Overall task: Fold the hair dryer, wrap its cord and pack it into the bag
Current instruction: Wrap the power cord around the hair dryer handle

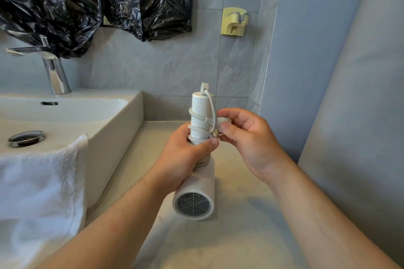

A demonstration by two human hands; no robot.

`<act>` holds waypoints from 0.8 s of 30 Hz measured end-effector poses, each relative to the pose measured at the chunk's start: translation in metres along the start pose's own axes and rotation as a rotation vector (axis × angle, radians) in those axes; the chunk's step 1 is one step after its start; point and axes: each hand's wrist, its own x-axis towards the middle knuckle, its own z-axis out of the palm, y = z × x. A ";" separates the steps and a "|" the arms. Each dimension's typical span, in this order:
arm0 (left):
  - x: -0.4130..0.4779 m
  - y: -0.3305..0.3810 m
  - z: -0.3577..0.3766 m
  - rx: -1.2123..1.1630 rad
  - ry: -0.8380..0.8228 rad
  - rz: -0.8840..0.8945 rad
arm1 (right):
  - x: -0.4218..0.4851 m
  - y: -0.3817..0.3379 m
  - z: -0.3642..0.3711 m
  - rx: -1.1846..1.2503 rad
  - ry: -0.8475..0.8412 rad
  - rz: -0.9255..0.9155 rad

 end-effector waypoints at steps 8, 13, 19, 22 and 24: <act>0.002 -0.003 -0.011 -0.152 -0.060 -0.012 | 0.002 -0.006 -0.021 0.217 -0.031 0.079; 0.003 -0.004 -0.011 -0.181 -0.086 -0.009 | 0.003 -0.005 -0.026 0.257 -0.055 0.113; 0.002 -0.004 -0.019 -0.236 -0.103 -0.008 | 0.001 0.017 -0.012 -0.171 -0.184 0.175; 0.002 -0.004 -0.020 -0.241 -0.097 -0.019 | 0.000 0.018 -0.006 -0.246 -0.189 0.153; 0.002 -0.004 -0.021 -0.242 -0.101 -0.026 | -0.001 0.018 -0.003 -0.278 -0.186 0.139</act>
